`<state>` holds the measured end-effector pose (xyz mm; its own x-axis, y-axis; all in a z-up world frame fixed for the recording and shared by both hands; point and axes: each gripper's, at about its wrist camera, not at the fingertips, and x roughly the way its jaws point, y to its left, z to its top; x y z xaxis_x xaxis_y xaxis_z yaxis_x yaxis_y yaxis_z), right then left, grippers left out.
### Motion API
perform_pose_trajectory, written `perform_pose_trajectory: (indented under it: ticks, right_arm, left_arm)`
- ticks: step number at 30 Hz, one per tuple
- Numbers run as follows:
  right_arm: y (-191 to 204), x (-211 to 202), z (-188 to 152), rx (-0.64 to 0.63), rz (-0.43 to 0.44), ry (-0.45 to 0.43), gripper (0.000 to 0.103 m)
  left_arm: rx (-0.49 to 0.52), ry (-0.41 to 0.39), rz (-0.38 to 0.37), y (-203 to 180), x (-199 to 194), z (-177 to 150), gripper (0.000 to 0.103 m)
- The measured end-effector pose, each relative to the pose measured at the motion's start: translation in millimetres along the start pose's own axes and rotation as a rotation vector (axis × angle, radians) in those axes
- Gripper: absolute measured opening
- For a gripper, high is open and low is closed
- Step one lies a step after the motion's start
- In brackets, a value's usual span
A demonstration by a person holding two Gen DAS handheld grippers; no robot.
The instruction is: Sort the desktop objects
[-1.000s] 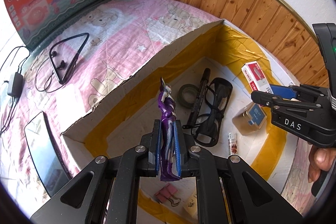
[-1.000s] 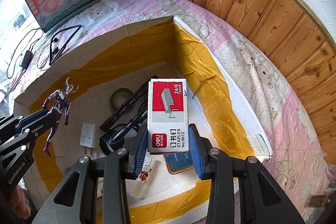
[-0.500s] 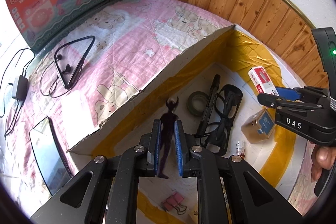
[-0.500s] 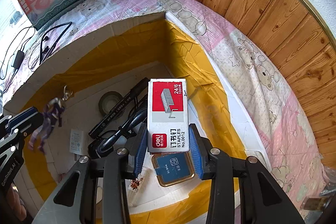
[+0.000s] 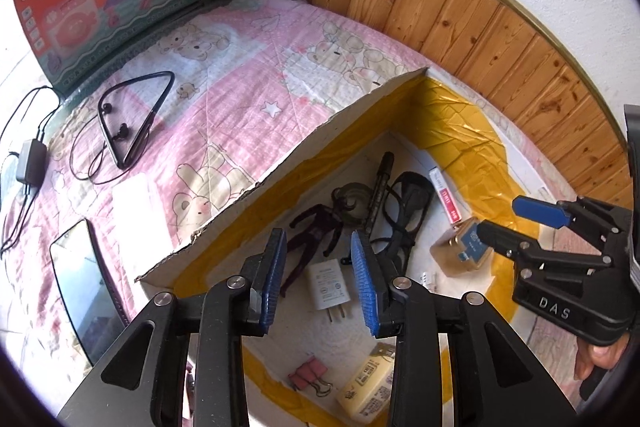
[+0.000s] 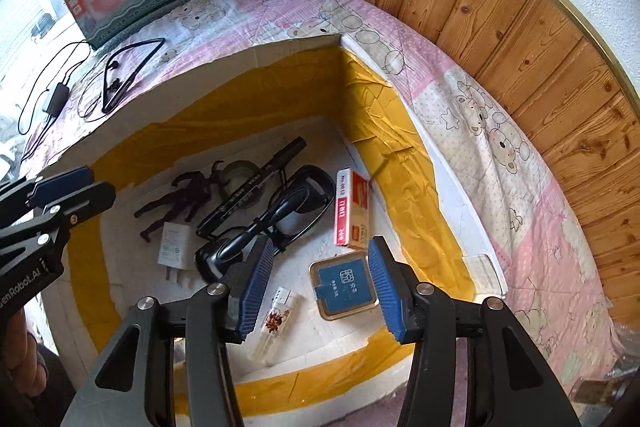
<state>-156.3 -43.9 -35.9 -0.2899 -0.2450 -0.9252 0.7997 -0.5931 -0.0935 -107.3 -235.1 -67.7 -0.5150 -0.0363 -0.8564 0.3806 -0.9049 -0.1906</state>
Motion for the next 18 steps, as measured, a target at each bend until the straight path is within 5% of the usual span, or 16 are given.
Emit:
perform_pose_trajectory:
  ticks: [18]
  right_arm:
    - [45.3, -52.8, -73.6, -0.13, 0.02, -0.02, 0.056]
  left_arm:
    - [0.08, -0.149, -0.062, -18.7, -67.7, -15.2, 0.042]
